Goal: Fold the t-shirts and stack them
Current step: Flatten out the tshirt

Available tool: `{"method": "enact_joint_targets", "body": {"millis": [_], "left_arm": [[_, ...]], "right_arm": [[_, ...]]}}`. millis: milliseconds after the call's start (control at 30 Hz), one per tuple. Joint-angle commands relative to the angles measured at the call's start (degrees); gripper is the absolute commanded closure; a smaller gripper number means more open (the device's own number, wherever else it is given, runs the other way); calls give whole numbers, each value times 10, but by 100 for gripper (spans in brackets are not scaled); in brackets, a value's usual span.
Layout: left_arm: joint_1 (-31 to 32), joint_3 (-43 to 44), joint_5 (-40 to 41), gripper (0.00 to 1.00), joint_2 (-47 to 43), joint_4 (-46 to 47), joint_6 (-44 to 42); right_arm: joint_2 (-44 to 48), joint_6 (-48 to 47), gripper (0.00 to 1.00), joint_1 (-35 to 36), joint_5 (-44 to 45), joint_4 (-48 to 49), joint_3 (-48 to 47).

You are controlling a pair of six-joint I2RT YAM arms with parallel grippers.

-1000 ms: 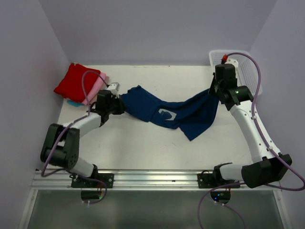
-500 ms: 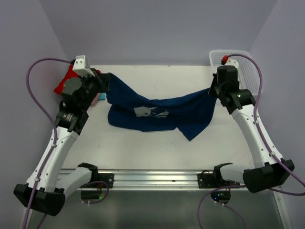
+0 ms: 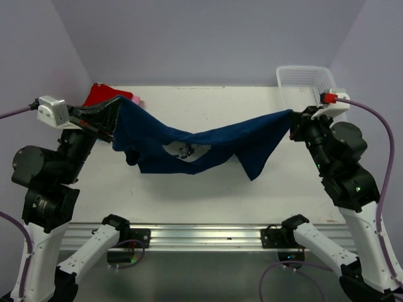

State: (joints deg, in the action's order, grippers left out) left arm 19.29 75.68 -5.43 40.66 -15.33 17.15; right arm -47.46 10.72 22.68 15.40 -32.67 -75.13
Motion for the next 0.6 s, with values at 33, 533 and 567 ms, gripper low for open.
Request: {"method": "enact_joint_targets", "body": {"millis": [33,533,567], "left_arm": [[-14,81,-82,100,34,-47,-62],[-29,351,-70,100,254,-90,-139],[-25,362,-57,100,281,-88,-148]], "right_arm": [[8,-58,100,5,-10,36,-51],[-138,-129,100,4,32,1,-265],[-150,-138,100,5,39,1,-273]]}}
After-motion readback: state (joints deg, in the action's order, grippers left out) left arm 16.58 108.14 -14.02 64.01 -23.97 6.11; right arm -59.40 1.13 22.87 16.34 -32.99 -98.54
